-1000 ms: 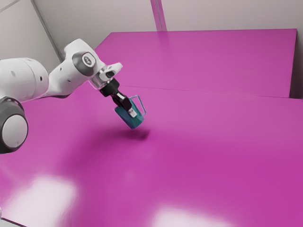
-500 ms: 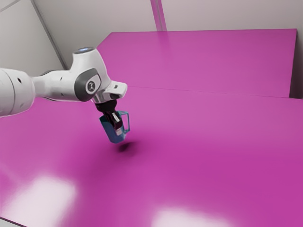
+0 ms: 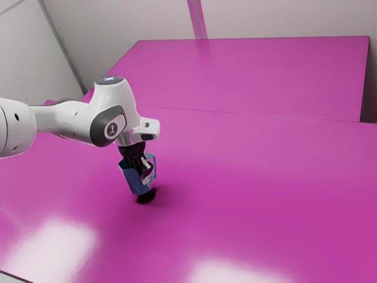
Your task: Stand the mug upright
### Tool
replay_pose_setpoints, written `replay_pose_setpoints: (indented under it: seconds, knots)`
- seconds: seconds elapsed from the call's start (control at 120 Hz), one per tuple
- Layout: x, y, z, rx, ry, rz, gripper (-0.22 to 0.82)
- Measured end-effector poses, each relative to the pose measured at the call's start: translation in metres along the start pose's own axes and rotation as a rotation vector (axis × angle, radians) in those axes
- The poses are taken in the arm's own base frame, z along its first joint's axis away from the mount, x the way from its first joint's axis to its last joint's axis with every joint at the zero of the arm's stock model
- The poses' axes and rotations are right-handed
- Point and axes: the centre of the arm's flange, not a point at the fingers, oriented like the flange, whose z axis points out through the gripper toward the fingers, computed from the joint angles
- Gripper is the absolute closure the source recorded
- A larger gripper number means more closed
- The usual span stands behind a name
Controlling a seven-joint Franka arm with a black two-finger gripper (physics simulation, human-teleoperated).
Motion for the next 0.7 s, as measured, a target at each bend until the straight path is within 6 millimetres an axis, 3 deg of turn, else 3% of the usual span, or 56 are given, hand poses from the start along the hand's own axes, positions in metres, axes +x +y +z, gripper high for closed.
replay_pose_setpoints:
  seconds: [0.475, 0.7]
  knots:
    - [0.005, 0.001, 0.037, 0.035, -0.067, -0.133, 0.78]
    - [0.008, 0.007, 0.033, 0.044, -0.061, -0.145, 0.32]
